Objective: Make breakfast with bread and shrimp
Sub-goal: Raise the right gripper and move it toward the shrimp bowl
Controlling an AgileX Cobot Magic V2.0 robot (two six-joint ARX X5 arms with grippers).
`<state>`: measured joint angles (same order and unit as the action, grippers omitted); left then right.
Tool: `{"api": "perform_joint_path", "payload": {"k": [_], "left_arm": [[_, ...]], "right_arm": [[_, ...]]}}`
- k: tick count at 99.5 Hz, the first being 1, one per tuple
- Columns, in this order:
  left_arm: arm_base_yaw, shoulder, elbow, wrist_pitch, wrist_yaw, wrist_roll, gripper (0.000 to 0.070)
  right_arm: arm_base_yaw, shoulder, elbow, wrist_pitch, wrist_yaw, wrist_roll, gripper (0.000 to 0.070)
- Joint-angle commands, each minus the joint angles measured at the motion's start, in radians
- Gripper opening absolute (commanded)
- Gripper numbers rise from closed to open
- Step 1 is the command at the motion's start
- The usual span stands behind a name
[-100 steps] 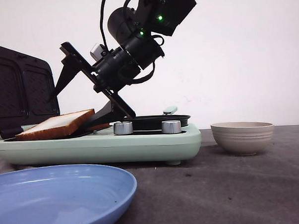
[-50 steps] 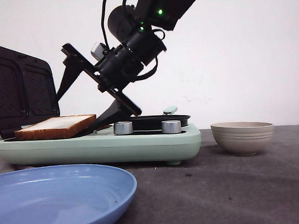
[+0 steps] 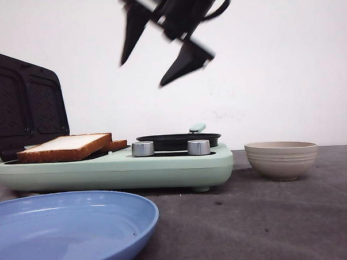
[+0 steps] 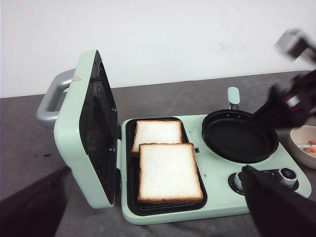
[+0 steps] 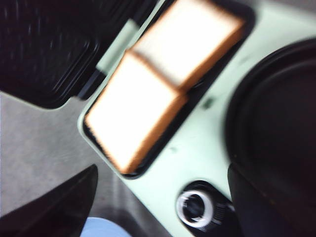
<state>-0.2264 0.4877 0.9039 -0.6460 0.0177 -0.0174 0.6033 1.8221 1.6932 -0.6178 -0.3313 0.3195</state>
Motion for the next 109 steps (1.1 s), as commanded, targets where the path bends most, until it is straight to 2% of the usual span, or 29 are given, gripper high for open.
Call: {"api": "perform_joint_path", "payload": {"k": [1,18,40,50,61,77,109], "left_arm": [[-0.001,0.002,0.007,0.013,-0.019,0.008,0.0632],[-0.001,0.002,0.006,0.014,-0.022,0.017,0.0632],[-0.001,0.002,0.005,0.014,-0.022,0.017,0.0632],[-0.001,0.002,0.005,0.014,-0.022,0.016,0.0632],[-0.001,0.002,0.005,0.014,-0.022,0.017,0.0632],[-0.001,0.002,0.005,0.014,-0.022,0.017,0.0632],[-0.001,0.002,0.005,0.012,-0.022,0.016,0.0631]], "right_arm": [[0.006,-0.029,0.018,-0.024,0.008,-0.082,0.0521],[0.007,-0.145,0.013,-0.107,0.114,-0.164,0.0521],[0.008,-0.277,-0.076,-0.083,0.206,-0.172,0.052],[0.008,-0.364,-0.196,-0.011,0.21,-0.174,0.0516],[0.01,-0.499,-0.395,0.118,0.235,-0.174,0.0463],[0.01,-0.682,-0.636,0.244,0.235,-0.165,0.0457],[0.011,-0.954,-0.946,0.283,0.319,-0.037,0.0456]]}}
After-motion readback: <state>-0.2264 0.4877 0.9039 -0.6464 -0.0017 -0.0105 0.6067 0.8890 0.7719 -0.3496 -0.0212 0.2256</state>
